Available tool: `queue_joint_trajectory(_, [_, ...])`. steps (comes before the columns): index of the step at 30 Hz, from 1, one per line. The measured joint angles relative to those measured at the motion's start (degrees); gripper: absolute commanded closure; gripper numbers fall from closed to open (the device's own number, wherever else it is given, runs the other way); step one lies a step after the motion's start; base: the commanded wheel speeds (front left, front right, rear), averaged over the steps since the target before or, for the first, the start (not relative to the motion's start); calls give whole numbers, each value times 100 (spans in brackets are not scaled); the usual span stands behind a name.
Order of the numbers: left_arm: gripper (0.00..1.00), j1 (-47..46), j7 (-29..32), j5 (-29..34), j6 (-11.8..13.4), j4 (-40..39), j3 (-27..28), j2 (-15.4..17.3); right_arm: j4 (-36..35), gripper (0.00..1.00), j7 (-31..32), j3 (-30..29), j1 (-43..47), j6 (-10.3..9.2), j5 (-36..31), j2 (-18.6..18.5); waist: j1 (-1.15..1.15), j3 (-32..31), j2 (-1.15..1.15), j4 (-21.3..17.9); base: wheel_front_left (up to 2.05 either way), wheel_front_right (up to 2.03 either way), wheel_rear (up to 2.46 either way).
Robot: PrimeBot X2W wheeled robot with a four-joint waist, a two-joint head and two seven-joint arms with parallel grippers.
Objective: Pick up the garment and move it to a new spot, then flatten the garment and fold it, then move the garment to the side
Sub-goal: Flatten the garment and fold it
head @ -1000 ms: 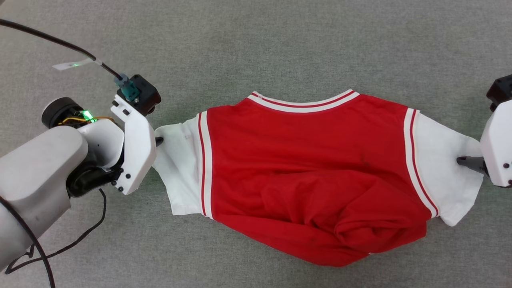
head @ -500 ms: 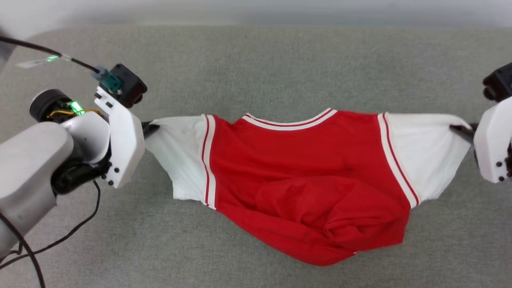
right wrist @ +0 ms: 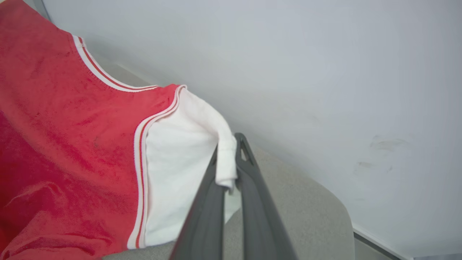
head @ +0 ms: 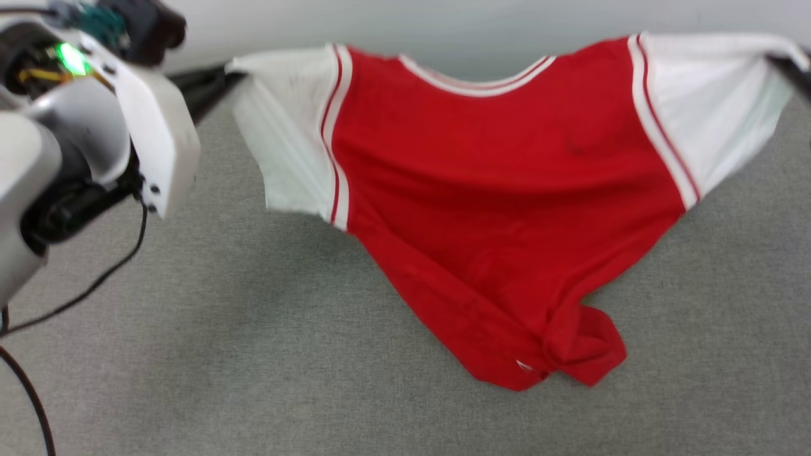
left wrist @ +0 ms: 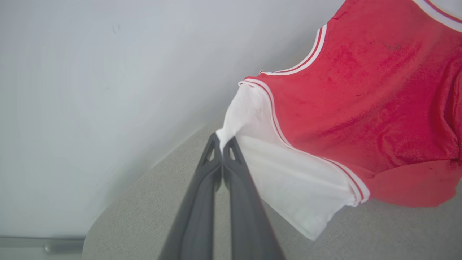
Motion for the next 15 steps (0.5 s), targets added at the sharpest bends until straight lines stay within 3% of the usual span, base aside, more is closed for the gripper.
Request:
queue_joint_trajectory(7, [100,-628,-75,-52,57,364,355,-381,240,100,-154,12,-1173,0,-624,247,0,227,0,-45,0,0,0])
queue_joint_trajectory(15, [100,-1818,-240,213,86,1300,736,-931,1218,100,-369,-10,-2932,0,-1396,782,1,794,0,-38,0,0,0])
